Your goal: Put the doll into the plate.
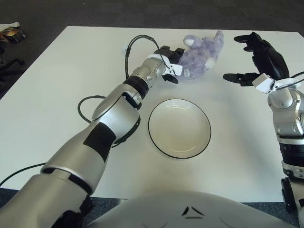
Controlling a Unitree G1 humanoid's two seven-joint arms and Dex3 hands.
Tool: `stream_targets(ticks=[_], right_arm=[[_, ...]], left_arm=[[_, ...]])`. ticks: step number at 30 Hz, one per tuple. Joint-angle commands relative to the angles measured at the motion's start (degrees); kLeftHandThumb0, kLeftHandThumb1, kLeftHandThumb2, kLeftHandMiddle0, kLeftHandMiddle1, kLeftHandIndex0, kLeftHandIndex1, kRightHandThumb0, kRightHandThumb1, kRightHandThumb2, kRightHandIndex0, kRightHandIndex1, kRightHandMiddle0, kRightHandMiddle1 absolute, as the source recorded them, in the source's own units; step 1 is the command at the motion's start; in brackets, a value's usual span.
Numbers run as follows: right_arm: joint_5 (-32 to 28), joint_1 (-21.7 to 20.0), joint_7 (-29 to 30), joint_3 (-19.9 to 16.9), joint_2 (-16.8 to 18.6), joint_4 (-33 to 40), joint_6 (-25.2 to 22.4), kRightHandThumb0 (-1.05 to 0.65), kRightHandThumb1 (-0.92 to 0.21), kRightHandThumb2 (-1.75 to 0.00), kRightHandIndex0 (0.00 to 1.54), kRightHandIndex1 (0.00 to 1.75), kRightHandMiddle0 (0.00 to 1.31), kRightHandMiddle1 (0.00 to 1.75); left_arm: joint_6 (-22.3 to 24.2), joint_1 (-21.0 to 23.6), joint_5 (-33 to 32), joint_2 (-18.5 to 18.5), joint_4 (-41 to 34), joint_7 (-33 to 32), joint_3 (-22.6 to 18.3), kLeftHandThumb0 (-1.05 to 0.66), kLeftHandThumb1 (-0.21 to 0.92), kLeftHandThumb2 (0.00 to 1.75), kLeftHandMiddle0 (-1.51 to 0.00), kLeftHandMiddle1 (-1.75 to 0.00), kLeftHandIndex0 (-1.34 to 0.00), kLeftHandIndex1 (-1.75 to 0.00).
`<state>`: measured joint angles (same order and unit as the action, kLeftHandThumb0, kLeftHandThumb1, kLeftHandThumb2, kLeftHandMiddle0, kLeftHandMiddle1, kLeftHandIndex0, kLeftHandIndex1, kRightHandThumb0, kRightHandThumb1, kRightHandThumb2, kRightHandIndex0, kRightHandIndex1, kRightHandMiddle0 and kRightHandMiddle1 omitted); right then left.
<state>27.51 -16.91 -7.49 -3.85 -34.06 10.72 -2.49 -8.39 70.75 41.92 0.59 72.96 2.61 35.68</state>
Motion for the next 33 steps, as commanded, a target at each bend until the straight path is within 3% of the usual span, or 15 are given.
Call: stream_targets(ticks=[1,5,6,7,9,12,15,20,31,33], right_arm=[[-1.21,0.76,-0.53,-0.92,0.58,1.71,-0.53,-0.98,-0.65,-0.50,0.13,0.97,0.00,0.83],[-1.88,1.50,-1.03,-1.21,0.86,3.34,-0.92,-0.96,-0.65,-0.49,0.13,0.97,0.00,0.85],[-2.01,1.70,-1.11,-1.24,0.92,3.81,-1.07,-0.96,-0.65,-0.49,0.13,0.96,0.00,0.86],[-2.10,1.87,-1.18,-1.27,0.95,4.18,-1.21,-0.94,-0.64,-0.49,0.12,0.96,0.00,0.88],[-2.09,2.12,-1.25,-1.34,1.00,4.73,-1.44,-0.93,-0.63,-0.50,0.12,0.94,0.00,0.90],[-1.79,2.67,-1.51,-1.54,1.15,5.95,-1.97,-0.90,-0.62,-0.52,0.13,0.90,0.00,0.93],[-1.63,2.90,-1.64,-1.60,1.21,6.50,-2.31,-0.89,-0.62,-0.54,0.13,0.87,0.00,0.95],[-1.02,3.46,-1.98,-1.64,1.14,7.83,-3.13,-0.90,-0.63,-0.55,0.14,0.85,0.00,0.96],[-0.60,4.26,-1.88,-1.48,1.50,9.69,-4.92,-0.87,-0.68,-0.53,0.17,0.73,0.00,1.03],[-0.37,4.33,-1.74,-1.41,1.43,9.81,-4.91,-0.88,-0.70,-0.51,0.18,0.72,0.00,1.04]], left_arm=[[0.80,0.09,-0.34,0.73,0.84,-0.08,-0.31,-0.79,0.57,0.60,-0.39,-1.55,0.00,-0.87],[1.40,-0.20,-0.64,1.22,0.91,-0.94,-0.67,-0.67,0.47,0.75,-0.47,-1.60,0.00,-1.06],[1.57,-0.26,-0.73,1.36,0.95,-1.10,-0.75,-0.44,0.43,0.84,-0.53,-1.59,0.00,-1.13],[1.68,-0.29,-0.79,1.45,0.97,-1.19,-0.80,0.01,0.34,1.04,-0.64,-1.57,0.00,-1.24],[1.91,-0.32,-0.85,1.65,1.01,-1.26,-0.83,0.25,0.29,1.16,-0.70,-1.56,0.00,-1.32],[2.65,-0.36,-1.18,2.18,1.11,-1.59,-1.05,0.41,0.26,1.21,-0.76,-1.53,0.00,-1.54],[3.14,-0.49,-1.45,2.63,1.09,-2.02,-1.29,0.46,0.25,1.21,-0.78,-1.49,0.00,-1.68],[4.26,-0.90,-2.43,3.21,0.82,-3.15,-2.50,0.48,0.27,1.17,-0.79,-1.47,-0.02,-1.73],[6.97,-3.66,-4.10,4.56,3.12,-9.81,-4.41,0.51,0.20,1.39,-0.75,-1.65,-0.33,-1.75],[7.41,-3.78,-4.44,4.75,3.26,-10.68,-4.86,0.26,0.18,1.42,-0.79,-1.61,-0.39,-1.75]])
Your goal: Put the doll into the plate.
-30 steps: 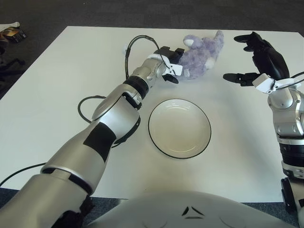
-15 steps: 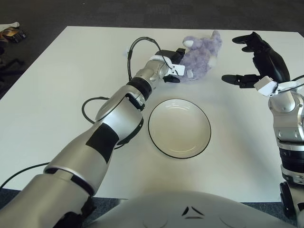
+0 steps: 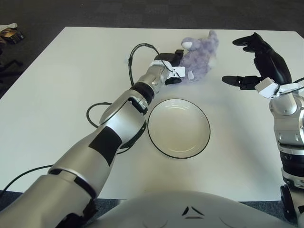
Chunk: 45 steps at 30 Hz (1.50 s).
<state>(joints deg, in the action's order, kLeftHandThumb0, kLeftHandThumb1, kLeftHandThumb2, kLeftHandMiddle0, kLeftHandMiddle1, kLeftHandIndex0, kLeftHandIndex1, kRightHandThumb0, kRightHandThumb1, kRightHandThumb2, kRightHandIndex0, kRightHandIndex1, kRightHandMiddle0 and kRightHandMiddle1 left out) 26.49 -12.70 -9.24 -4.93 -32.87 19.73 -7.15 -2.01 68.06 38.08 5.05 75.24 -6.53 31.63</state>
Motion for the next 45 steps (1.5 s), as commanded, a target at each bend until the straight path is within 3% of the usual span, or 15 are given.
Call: stream_targets(ticks=[1,6,19,26,33,45], right_arm=[[0.73,0.15,0.06,-0.30,0.19,0.83,-0.22,-0.89,-0.71,-0.51,0.18,0.72,0.00,1.05],[0.61,0.38,-0.02,-0.35,0.19,1.02,-0.22,-0.88,-0.73,-0.48,0.19,0.70,0.00,1.08],[1.79,0.31,0.17,-0.29,-0.03,0.62,0.20,-0.86,-0.74,-0.46,0.21,0.70,0.00,1.10],[1.99,-0.54,-0.06,-0.18,-0.47,-0.55,0.07,-0.84,-0.73,-0.47,0.22,0.70,0.00,1.09],[3.92,-2.49,-0.52,1.31,-2.22,-5.06,1.12,-0.81,-0.66,-0.53,0.23,0.74,0.00,1.06],[8.02,-6.09,-2.19,4.65,-5.76,-10.62,2.88,-0.89,-0.61,-0.56,0.22,0.90,0.00,0.85]], left_arm=[[1.18,-1.12,-0.73,0.35,0.99,-1.91,-0.99,0.21,0.16,1.44,-0.80,-1.62,-0.42,-1.75],[1.60,-1.40,-1.02,0.55,1.15,-3.76,-1.26,0.03,0.08,1.56,-0.84,-1.66,-0.52,-1.75],[0.69,-2.28,-1.04,0.52,1.16,-6.70,-1.25,0.00,0.08,1.52,-0.87,-1.54,-0.56,-1.75],[-0.28,-2.94,-1.33,0.29,1.03,-7.88,-1.57,0.00,0.09,1.54,-0.84,-1.59,-0.55,-1.75],[-3.52,-3.63,-1.76,-0.77,0.85,-8.83,-2.11,0.00,0.08,1.56,-0.82,-1.65,-0.55,-1.75],[-10.22,-4.51,-2.94,-3.46,-0.35,-9.45,-3.66,0.00,0.08,1.57,-0.82,-1.66,-0.56,-1.75]])
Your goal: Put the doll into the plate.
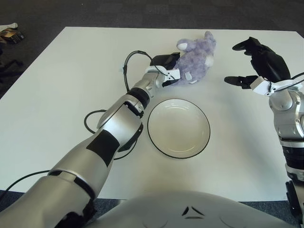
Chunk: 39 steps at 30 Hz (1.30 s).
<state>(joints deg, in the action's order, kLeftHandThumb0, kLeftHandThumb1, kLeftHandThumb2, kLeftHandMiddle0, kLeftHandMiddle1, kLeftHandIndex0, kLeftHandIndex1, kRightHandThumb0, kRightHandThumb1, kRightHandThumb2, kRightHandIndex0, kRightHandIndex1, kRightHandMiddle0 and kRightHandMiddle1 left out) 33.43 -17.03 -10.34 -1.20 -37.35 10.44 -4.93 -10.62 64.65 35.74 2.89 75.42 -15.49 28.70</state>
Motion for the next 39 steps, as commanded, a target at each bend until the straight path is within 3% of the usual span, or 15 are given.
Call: stream_targets(ticks=[1,9,17,33,39], right_arm=[[1.06,-2.00,-1.34,1.07,-1.46,-1.60,0.70,-0.90,-0.60,-0.56,0.21,0.93,0.00,0.84],[0.30,-4.78,-2.82,2.53,-3.13,-5.78,3.94,-0.92,-0.60,-0.56,0.19,1.05,0.00,0.83],[0.90,-6.96,-4.69,3.86,-4.66,-8.20,6.29,-0.93,-0.59,-0.56,0.16,1.12,0.00,0.78],[2.73,-10.18,-9.92,7.32,-6.03,-8.70,6.82,-0.97,-0.59,-0.55,0.09,1.13,0.00,0.69],[1.85,-10.94,-11.73,7.88,-6.16,-9.15,7.87,-0.97,-0.59,-0.54,0.05,1.04,0.00,0.65]], left_arm=[[-2.03,-1.15,-0.75,-1.43,-0.63,-0.44,-0.90,0.00,0.07,1.57,-0.82,-1.66,-0.57,-1.75],[-5.48,-1.40,-2.73,-2.54,-1.95,2.62,-2.69,0.00,0.07,1.57,-0.83,-1.64,-0.57,-1.75],[-7.29,-0.94,-1.85,-3.31,-2.41,4.11,-1.96,0.00,0.07,1.56,-0.83,-1.62,-0.57,-1.75],[-17.64,-0.60,0.55,-6.85,-2.52,2.89,0.11,0.00,0.07,1.54,-0.85,-1.56,-0.58,-1.75],[-19.87,-0.60,0.76,-7.41,-2.38,1.97,0.15,0.00,0.12,1.50,-0.81,-1.60,-0.54,-1.75]])
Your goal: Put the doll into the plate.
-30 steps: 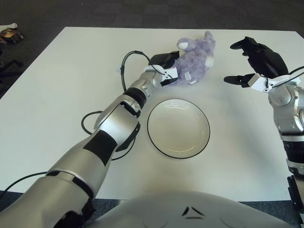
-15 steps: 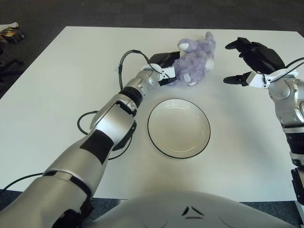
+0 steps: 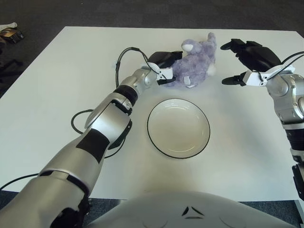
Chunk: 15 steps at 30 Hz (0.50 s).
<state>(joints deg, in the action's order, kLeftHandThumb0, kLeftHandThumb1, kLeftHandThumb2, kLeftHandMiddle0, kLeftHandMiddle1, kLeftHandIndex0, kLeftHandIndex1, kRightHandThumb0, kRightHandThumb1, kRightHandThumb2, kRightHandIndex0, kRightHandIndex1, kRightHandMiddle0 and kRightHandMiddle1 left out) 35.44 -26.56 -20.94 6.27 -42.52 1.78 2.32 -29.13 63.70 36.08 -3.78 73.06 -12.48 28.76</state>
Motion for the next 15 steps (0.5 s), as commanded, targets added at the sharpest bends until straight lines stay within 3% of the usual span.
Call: stream_targets(ticks=[1,15], right_arm=[[-0.32,-1.48,-1.42,0.41,-0.98,-0.54,0.74,-0.97,-0.58,-0.54,0.05,1.03,0.00,0.65],[-4.21,-3.58,-9.60,1.42,0.33,-0.18,-0.83,-0.99,-0.58,-0.52,0.04,0.81,0.00,0.45]], left_arm=[[-1.57,0.33,0.39,-0.79,0.00,-1.09,0.06,0.00,0.12,1.50,-0.80,-1.60,-0.54,-1.75],[-5.08,0.45,-0.42,-2.03,0.07,2.17,-0.66,0.00,0.18,1.45,-0.74,-1.64,-0.50,-1.75]])
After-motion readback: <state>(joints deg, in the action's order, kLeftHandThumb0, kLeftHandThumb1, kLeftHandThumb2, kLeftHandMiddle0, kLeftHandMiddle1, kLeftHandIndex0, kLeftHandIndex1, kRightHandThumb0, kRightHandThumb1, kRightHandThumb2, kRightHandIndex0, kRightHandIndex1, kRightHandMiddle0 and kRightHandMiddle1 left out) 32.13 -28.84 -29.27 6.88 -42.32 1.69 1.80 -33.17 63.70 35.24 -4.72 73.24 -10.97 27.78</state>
